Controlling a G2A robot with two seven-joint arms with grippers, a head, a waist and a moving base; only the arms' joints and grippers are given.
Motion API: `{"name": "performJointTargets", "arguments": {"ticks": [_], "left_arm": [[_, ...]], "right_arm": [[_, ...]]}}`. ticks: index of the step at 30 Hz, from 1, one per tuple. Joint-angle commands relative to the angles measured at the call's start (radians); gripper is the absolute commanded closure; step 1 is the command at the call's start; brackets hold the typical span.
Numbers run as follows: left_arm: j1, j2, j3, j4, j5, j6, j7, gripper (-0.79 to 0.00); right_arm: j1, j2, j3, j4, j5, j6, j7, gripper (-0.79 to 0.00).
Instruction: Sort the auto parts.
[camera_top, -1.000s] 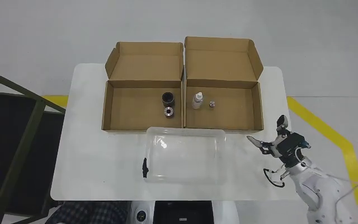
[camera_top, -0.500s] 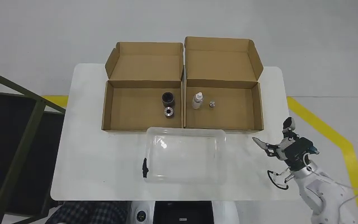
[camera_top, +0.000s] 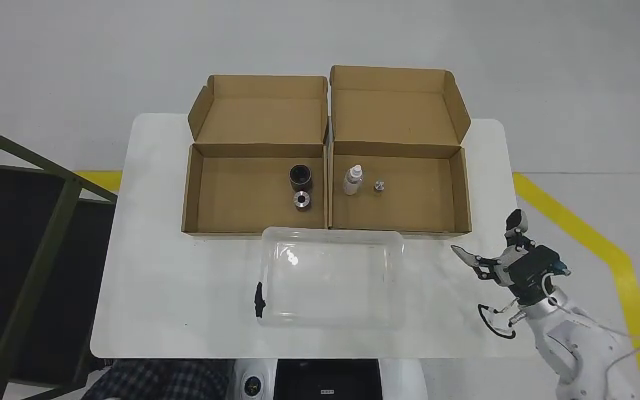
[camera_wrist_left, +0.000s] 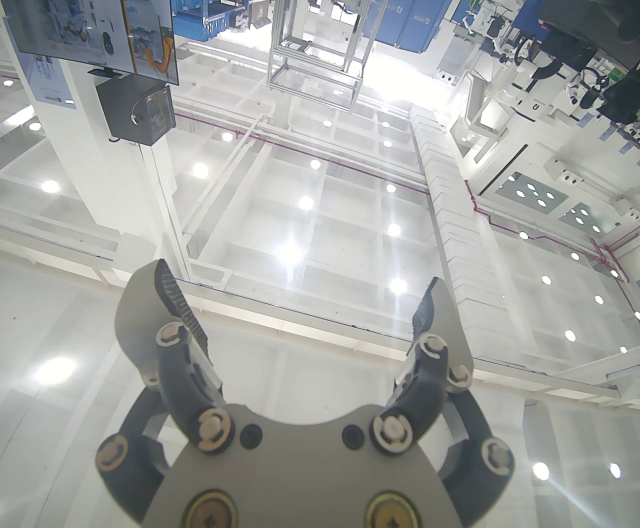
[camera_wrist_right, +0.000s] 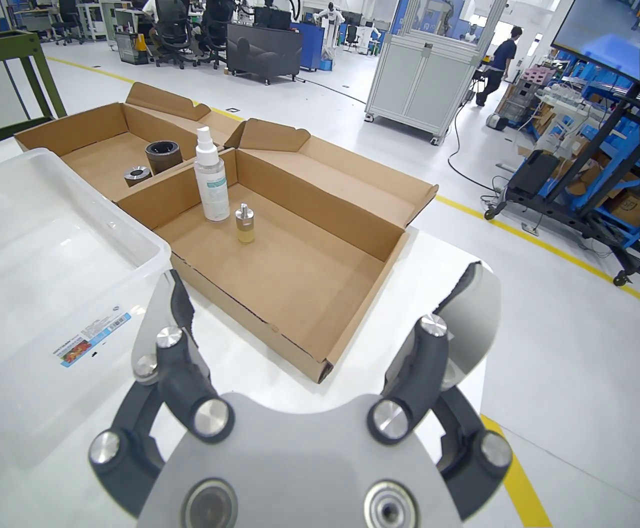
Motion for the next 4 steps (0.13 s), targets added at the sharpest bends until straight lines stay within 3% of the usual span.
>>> {"name": "performJointTargets", "arguments": {"ticks": [1, 4], "left_arm": [[0.000, 0.000, 0.000, 0.000, 0.000, 0.000, 0.000, -0.785], [0.000, 0.000, 0.000, 0.000, 0.000, 0.000, 0.000, -0.785]], "right_arm": [[0.000, 0.000, 0.000, 0.000, 0.000, 0.000, 0.000, -0.784], [0.000, 0.000, 0.000, 0.000, 0.000, 0.000, 0.000, -0.785]]}}
